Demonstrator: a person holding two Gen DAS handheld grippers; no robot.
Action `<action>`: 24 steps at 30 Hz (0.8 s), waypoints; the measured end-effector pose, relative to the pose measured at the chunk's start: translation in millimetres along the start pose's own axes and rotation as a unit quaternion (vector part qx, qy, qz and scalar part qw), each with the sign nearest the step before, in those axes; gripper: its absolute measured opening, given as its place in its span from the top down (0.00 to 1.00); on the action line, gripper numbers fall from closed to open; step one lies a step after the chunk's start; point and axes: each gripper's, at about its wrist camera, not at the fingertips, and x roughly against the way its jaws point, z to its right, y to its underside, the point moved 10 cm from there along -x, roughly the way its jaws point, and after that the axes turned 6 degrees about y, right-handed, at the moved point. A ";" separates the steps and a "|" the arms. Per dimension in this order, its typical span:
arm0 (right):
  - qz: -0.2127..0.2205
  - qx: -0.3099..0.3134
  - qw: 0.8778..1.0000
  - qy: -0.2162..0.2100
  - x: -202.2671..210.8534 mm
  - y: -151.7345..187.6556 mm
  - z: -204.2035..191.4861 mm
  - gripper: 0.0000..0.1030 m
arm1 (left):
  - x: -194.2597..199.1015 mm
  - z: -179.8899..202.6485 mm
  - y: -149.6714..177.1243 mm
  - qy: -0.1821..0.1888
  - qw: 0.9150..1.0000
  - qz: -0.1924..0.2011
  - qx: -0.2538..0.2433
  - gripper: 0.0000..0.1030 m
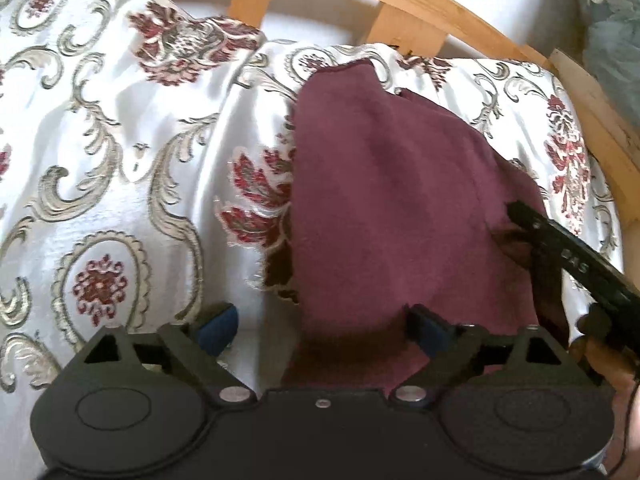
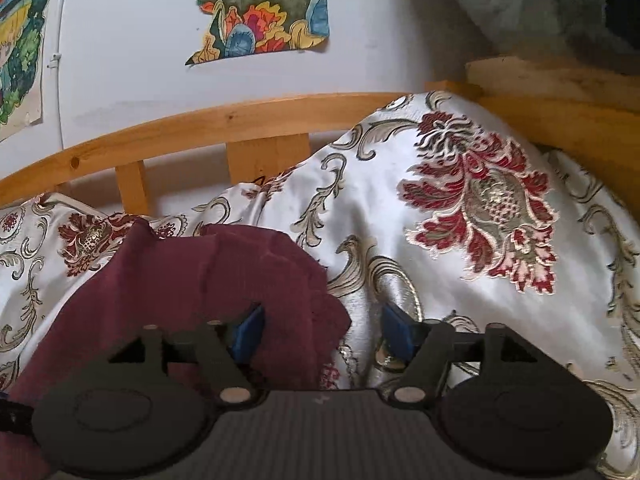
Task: Fold small clothes
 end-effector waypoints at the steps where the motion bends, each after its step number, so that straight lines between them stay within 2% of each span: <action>1: 0.006 -0.001 1.000 -0.004 3.6 -0.3 0.3 0.31 | 1.4 -0.7 0.0 -0.004 1.000 0.003 -0.002 0.06; 3: 0.015 0.002 1.000 -0.009 8.2 -3.4 -1.9 0.32 | 2.7 -0.8 -0.4 -0.010 1.000 0.006 -0.008 0.05; 4: 0.018 0.007 1.000 -0.011 8.6 -4.3 -3.4 0.35 | 2.7 -0.8 -0.4 -0.012 1.000 0.005 -0.012 0.04; 7: 0.023 0.038 0.999 -0.002 6.6 -7.8 -9.3 0.60 | 2.0 -0.4 0.0 -0.001 1.000 0.005 -0.013 0.02; 9: 0.024 0.064 0.998 -0.004 4.5 -7.2 -15.8 0.71 | 2.8 -2.4 0.5 0.006 1.000 0.006 -0.008 0.02; 10: 0.024 0.074 0.997 -0.005 3.7 -6.7 -18.4 0.81 | 2.8 -3.4 0.7 0.006 1.000 0.007 -0.006 0.02; 11: 0.024 0.083 0.996 -0.009 3.4 -6.3 -21.0 0.84 | 3.2 -4.8 0.7 0.007 1.000 0.008 -0.004 0.02; 16: 0.037 0.100 0.994 0.001 0.6 -12.3 -22.9 0.87 | 6.3 -7.6 -1.1 0.005 1.000 0.014 0.002 0.02; 20: 0.029 0.096 0.995 0.010 -8.0 -11.8 -21.1 0.86 | 9.9 -5.7 -0.7 -0.002 1.000 0.020 -0.009 0.02; 24: 0.023 0.075 0.997 0.007 -1.4 -9.5 -14.9 0.78 | 20.3 -2.4 3.6 -0.003 0.999 0.029 -0.019 0.01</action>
